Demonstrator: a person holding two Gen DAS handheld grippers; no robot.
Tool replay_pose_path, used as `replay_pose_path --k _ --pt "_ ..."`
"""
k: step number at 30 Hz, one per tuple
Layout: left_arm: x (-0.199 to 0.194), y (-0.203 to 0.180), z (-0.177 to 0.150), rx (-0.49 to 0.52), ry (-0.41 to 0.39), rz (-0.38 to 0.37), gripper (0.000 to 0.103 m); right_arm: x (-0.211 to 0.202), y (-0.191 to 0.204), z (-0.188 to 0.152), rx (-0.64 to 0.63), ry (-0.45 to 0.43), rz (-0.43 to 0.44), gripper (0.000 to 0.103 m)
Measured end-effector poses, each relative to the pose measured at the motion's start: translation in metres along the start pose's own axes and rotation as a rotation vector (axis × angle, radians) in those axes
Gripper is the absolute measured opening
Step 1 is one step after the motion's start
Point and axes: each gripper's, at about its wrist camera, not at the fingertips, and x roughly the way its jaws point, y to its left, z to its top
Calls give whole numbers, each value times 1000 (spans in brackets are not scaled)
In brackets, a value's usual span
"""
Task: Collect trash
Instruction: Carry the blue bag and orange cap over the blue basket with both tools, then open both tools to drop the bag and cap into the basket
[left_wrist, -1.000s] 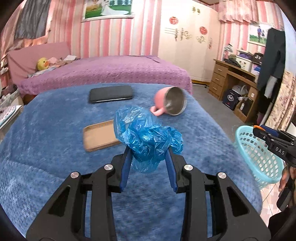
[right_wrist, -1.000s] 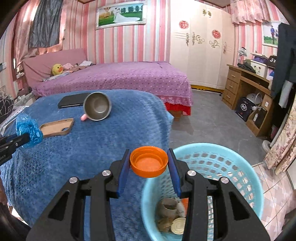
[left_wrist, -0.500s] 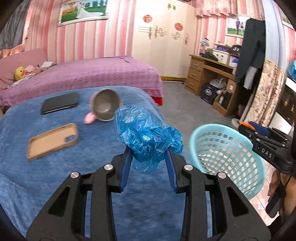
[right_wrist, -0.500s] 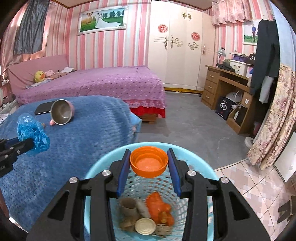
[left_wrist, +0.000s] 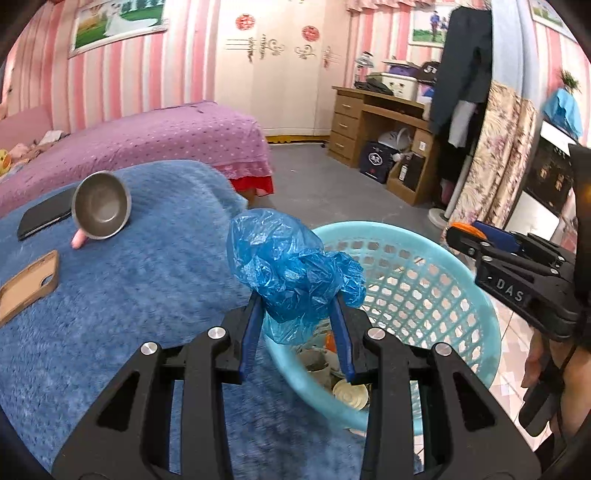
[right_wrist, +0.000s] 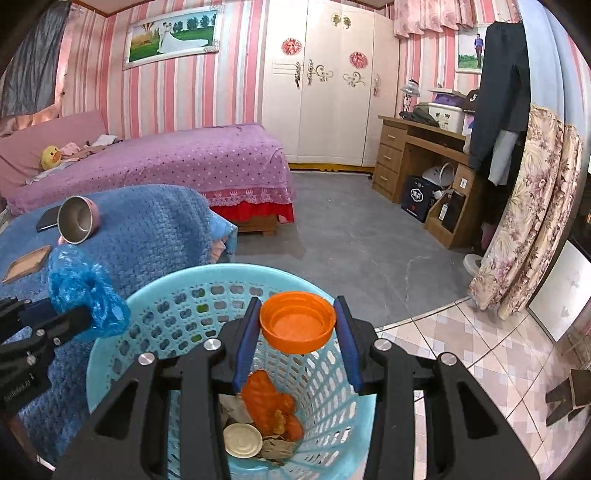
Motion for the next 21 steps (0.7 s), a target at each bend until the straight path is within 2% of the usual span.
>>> replay_pose_path --k 6,8,10,11,13,16,21 --pt "14 -17 8 31 3 -17 34 2 -9 -3 27 9 12 40" --pt "19 -18 12 20 11 -30 37 1 -13 -4 40 7 10 40" --pt "22 -20 15 16 11 -22 55 2 -15 -4 48 8 9 40" --pt "22 -19 16 17 8 -17 61 2 -15 -5 50 10 9 40" --pt "20 -17 17 15 -5 -4 80 3 -17 -6 52 11 10 40" --pt "17 -11 18 15 -10 24 88 4 -15 -6 54 10 11 40" --pt "8 8 19 -6 -22 68 94 5 -9 -6 57 9 21 40"
